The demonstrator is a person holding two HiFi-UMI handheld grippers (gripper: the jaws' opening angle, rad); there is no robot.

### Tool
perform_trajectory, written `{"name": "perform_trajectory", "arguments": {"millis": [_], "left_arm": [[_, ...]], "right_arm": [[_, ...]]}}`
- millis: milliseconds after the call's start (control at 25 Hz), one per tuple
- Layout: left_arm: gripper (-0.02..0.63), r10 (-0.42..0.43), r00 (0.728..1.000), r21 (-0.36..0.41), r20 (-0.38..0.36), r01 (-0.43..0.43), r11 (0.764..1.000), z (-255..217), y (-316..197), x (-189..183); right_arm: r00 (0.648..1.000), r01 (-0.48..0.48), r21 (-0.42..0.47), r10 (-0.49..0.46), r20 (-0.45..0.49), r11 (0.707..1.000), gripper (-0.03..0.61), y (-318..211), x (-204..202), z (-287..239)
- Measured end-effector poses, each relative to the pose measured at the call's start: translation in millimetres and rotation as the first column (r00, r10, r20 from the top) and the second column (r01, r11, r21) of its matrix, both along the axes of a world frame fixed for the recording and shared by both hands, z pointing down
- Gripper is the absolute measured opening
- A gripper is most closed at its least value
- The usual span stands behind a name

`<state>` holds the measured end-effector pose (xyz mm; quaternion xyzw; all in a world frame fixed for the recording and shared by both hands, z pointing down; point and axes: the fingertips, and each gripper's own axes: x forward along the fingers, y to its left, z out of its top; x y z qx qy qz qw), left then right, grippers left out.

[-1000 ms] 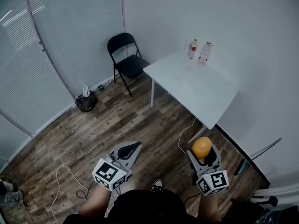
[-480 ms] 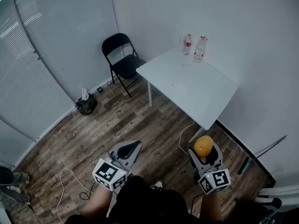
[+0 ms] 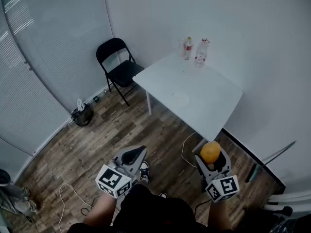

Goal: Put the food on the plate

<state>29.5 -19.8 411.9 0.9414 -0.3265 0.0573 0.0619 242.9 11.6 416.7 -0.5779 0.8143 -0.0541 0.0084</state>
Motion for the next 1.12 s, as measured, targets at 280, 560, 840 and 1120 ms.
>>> {"name": "perform_trajectory", "arguments": {"millis": [280, 560, 840, 1120], "left_arm": [[0.023, 0.029, 1.0, -0.028, -0.011, -0.029, 0.999, 9, -78, 2], [0.023, 0.067, 0.998, -0.047, -0.017, -0.067, 0.997, 16, -187, -16], [0.023, 0.119, 0.992, -0.049, -0.034, -0.121, 0.991, 15, -278, -42], [0.023, 0.146, 0.987, -0.059, -0.06, -0.15, 0.987, 20, -326, -56]], "right_arm": [[0.999, -0.031, -0.032, 0.03, -0.016, 0.999, 0.377, -70, -1, 7], [0.997, -0.071, -0.058, 0.069, -0.033, 0.996, 0.377, -169, -21, 8], [0.991, -0.116, -0.062, 0.111, -0.078, 0.991, 0.377, -247, -54, -1], [0.985, -0.144, -0.07, 0.136, -0.11, 0.987, 0.377, -290, -71, -4]]}}
